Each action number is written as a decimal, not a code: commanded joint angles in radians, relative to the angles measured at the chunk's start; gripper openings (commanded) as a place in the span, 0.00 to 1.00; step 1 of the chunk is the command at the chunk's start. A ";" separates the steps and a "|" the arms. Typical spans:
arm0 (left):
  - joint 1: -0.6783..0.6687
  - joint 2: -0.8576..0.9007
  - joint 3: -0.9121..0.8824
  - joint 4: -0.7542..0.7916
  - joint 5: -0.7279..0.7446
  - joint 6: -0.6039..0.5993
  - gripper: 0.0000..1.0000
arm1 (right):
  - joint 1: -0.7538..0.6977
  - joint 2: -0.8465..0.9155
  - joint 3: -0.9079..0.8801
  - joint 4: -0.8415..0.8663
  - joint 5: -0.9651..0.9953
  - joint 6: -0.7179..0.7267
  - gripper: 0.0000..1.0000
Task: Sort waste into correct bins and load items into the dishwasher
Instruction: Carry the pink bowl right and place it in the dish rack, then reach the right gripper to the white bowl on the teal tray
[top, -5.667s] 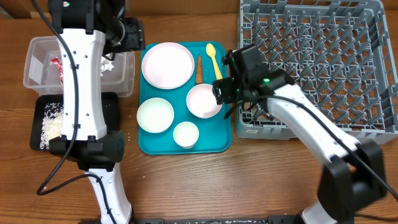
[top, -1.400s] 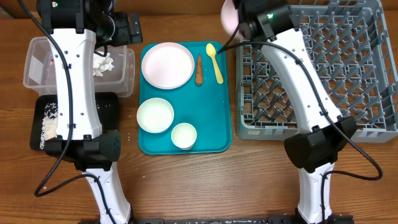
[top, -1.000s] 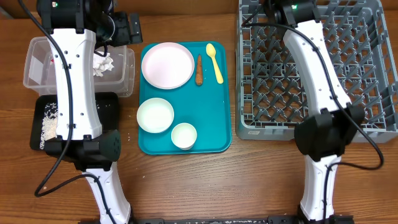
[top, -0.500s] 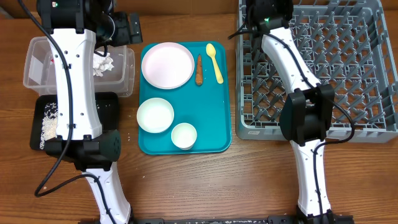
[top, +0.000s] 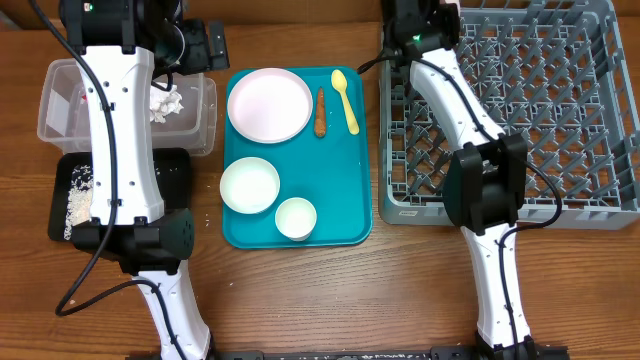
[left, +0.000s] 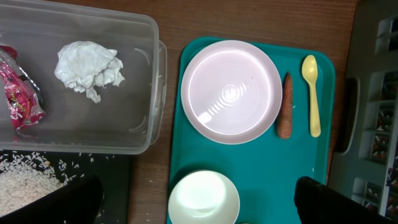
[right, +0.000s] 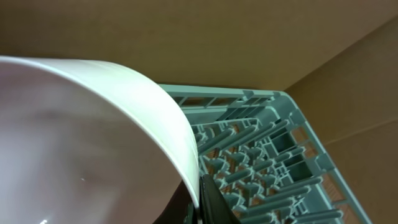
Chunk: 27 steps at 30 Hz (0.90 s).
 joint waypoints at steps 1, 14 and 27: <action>0.005 -0.017 0.018 0.002 -0.007 -0.010 1.00 | 0.001 0.010 -0.030 -0.010 0.018 0.054 0.04; 0.005 -0.017 0.018 0.002 -0.007 -0.010 1.00 | 0.079 0.010 -0.034 -0.118 0.092 0.057 0.04; 0.005 -0.017 0.018 0.002 -0.007 -0.010 1.00 | 0.164 -0.018 -0.032 -0.206 0.091 0.090 0.88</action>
